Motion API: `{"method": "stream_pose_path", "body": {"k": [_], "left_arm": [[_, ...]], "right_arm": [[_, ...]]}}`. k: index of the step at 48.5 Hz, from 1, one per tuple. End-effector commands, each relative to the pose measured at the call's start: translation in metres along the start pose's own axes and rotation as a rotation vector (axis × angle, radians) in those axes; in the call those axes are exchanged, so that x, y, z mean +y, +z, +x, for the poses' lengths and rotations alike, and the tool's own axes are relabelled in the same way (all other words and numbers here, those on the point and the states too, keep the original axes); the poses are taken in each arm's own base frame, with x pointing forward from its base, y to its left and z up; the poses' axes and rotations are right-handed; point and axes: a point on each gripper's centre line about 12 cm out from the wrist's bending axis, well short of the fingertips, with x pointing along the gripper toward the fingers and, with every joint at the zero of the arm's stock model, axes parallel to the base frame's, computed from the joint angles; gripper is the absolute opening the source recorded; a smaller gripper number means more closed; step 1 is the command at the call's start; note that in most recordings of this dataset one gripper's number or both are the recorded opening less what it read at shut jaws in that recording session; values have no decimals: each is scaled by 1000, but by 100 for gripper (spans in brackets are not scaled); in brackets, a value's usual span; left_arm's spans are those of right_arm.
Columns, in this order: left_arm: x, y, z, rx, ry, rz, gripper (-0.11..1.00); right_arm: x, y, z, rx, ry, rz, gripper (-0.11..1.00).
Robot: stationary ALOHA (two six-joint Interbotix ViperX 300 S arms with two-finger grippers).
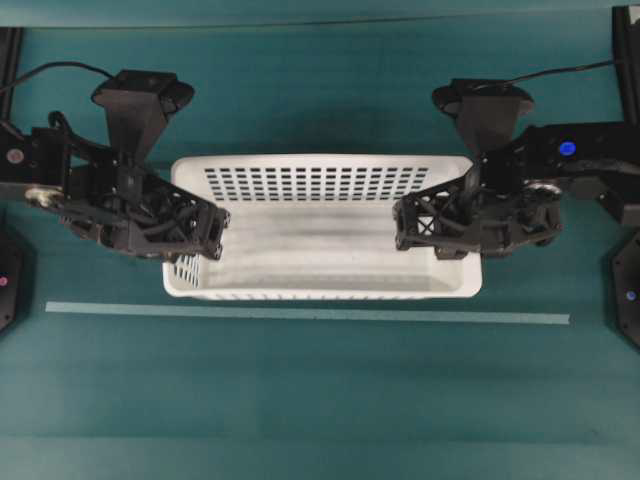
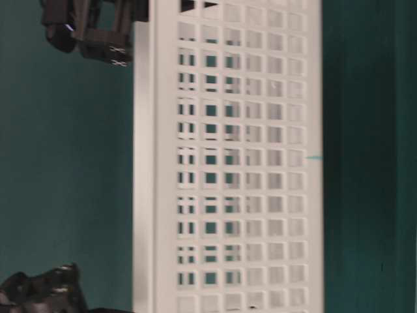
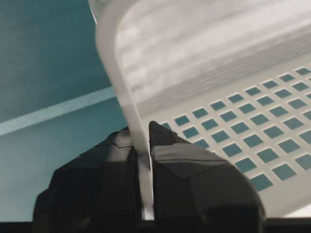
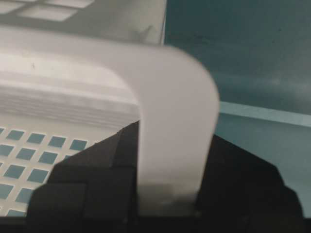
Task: Lift the white basket with both hands.
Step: 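Bring the held basket back toward the front and lower it, then set the basket on the table while holding both rims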
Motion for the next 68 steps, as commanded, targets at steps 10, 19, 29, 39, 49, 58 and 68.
{"method": "stream_pose_path", "body": {"k": [10, 19, 29, 39, 49, 58, 68], "left_arm": [[9, -2, 16, -6, 0, 20, -2], [11, -2, 24, -13, -23, 18, -2], [13, -4, 39, 0, 15, 20, -2], [14, -4, 53, 4, 24, 19, -2], [17, -5, 62, 10, 42, 23, -2], [18, -4, 67, 7, 37, 16, -2], [18, -3, 72, 9, 43, 14, -2]], "right_arm": [[-2, -16, 26, 24, -25, -71, 20], [-8, -19, 36, 34, -31, -65, 20], [-9, -18, 48, 30, -24, -62, 20], [-8, -17, 60, 31, -38, -64, 20], [-8, -16, 68, 29, -41, -60, 20], [-12, -15, 74, 30, -49, -59, 20], [-14, -12, 77, 25, -41, -47, 20]]}}
